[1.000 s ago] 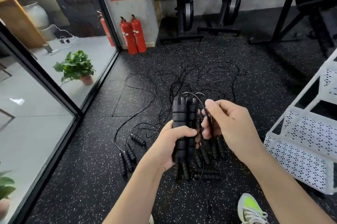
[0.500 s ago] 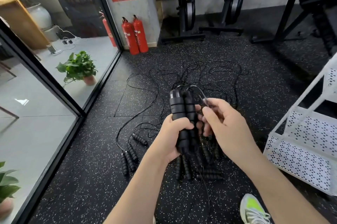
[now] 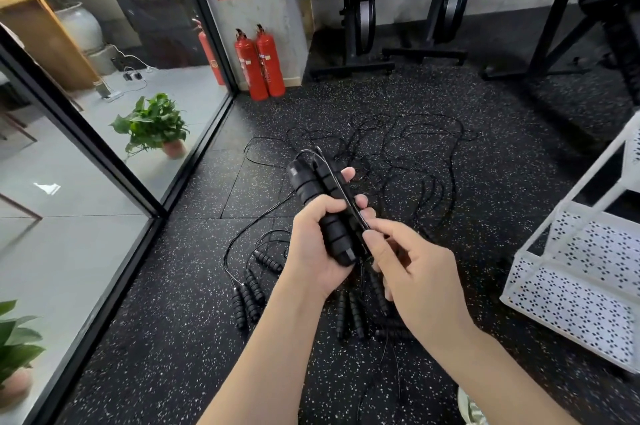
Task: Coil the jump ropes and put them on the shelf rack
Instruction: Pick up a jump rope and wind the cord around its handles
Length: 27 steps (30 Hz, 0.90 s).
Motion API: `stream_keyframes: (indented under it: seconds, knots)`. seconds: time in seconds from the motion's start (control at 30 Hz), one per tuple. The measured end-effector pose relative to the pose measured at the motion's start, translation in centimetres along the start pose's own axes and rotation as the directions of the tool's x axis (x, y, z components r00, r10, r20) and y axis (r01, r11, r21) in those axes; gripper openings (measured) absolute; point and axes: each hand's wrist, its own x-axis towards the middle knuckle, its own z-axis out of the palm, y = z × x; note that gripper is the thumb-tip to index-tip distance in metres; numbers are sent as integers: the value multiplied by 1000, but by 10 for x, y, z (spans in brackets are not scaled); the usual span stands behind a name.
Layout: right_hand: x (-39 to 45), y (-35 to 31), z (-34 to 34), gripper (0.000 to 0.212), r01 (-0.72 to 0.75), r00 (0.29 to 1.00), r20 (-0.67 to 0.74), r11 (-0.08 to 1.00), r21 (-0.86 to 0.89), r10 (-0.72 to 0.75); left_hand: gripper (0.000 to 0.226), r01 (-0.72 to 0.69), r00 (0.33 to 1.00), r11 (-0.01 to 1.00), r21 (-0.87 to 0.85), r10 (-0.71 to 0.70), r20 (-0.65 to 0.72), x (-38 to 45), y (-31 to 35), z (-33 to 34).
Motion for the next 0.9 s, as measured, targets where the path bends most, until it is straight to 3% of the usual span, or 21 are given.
stream_keyframes:
  seconds: [0.13, 0.3, 0.47, 0.6, 0.7, 0.8, 0.9]
  knots:
    - [-9, 14, 9, 39, 310, 946, -2, 906, -289, -324, 50, 11, 996, 992, -128, 0, 84, -2, 1, 4]
    - [-15, 26, 14, 49, 358, 927, 38, 849, -389, -373, 40, -52, 999, 974, -218, 48, -23, -1, -5, 11]
    - [-32, 14, 21, 67, 140, 978, 179, 976, -168, -110, 34, -119, 989, 921, -372, 75, -129, 1, -8, 19]
    - [-23, 3, 29, 66, -168, 985, 60, 983, 79, 163, 23, -212, 961, 974, -79, 193, -199, -2, -16, 23]
    - [-4, -2, 31, 53, -353, 915, -90, 890, 289, 393, 22, -230, 943, 961, 152, 258, -209, -11, -27, 28]
    - [10, -3, 28, 60, -438, 853, -90, 799, 412, 514, 21, -226, 932, 927, 299, 295, -211, -22, -41, 37]
    - [13, 3, 29, 58, -443, 832, -119, 778, 445, 542, 19, -226, 932, 927, 300, 296, -210, -24, -48, 42]
